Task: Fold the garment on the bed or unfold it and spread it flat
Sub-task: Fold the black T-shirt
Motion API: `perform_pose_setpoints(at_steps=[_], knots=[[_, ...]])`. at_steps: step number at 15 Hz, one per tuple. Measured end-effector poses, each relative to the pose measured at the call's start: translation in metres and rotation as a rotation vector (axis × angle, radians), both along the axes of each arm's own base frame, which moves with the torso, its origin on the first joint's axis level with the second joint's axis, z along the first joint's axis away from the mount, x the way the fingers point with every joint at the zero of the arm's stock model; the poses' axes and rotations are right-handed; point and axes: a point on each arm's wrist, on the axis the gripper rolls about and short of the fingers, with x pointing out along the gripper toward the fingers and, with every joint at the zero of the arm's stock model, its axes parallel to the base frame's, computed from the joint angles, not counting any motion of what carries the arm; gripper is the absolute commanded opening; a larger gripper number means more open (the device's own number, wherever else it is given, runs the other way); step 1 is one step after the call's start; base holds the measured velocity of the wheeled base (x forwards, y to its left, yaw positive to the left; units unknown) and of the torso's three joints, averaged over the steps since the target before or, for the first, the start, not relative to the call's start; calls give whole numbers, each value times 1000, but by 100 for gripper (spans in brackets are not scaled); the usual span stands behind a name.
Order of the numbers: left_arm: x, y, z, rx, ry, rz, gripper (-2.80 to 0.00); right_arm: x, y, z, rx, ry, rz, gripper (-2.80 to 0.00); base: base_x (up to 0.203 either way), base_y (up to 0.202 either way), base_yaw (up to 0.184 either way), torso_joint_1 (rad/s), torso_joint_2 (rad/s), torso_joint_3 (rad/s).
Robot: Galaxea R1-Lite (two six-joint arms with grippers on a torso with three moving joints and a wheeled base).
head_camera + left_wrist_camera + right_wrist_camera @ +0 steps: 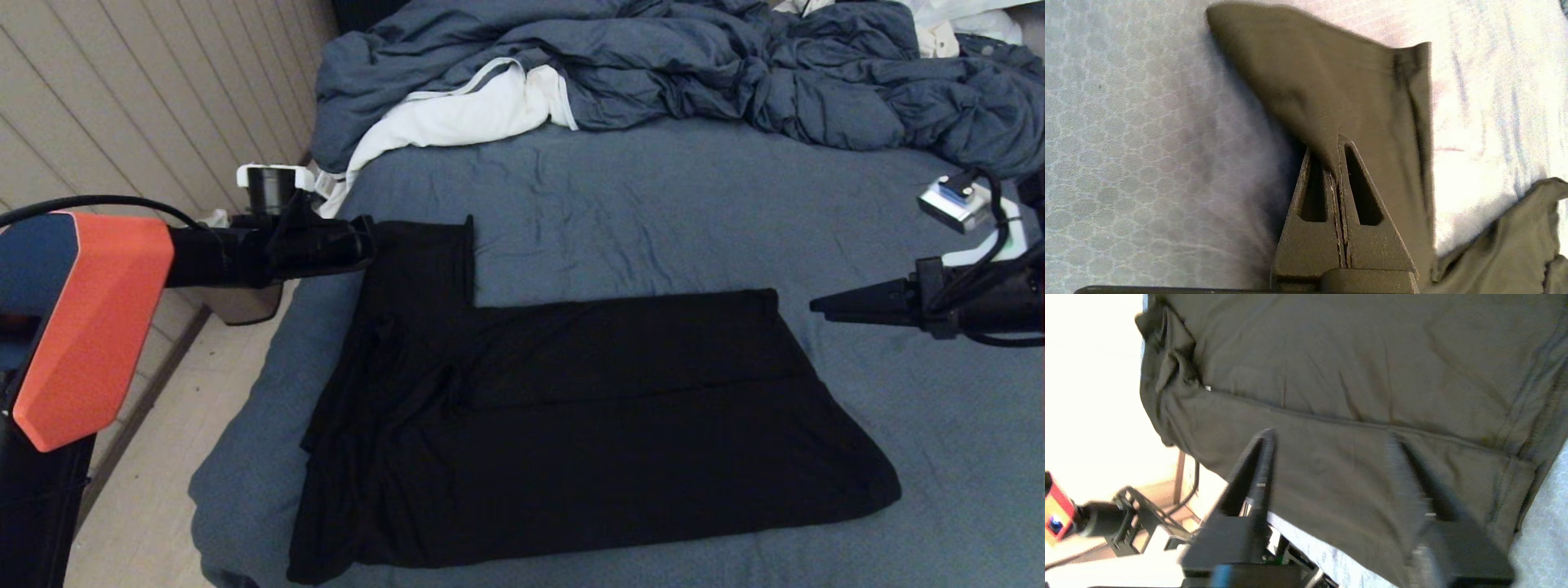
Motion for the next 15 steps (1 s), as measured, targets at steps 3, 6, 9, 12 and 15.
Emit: perform_pose_setpoints(at_steps=[3, 6, 9, 12, 15], knots=[[-10, 0, 18, -4, -17, -2, -280, -3, 1, -2, -3, 2, 4, -280, 0, 0, 0, 0, 0, 0], [-30, -2, 43, -10, -14, -11, -280, -7, 2, -5, -1, 10, 4, -280, 0, 0, 0, 0, 0, 0], [-55, -10, 56, -7, -4, -36, -280, -13, 3, -4, -3, 8, 2, -280, 0, 0, 0, 0, 0, 0], [-87, -20, 54, 4, 40, -75, -280, -21, 4, -8, -15, 6, 10, -280, 0, 0, 0, 0, 0, 0], [-122, -25, 45, 12, 69, -107, -280, -26, 6, -9, -15, 6, 16, -280, 0, 0, 0, 0, 0, 0]])
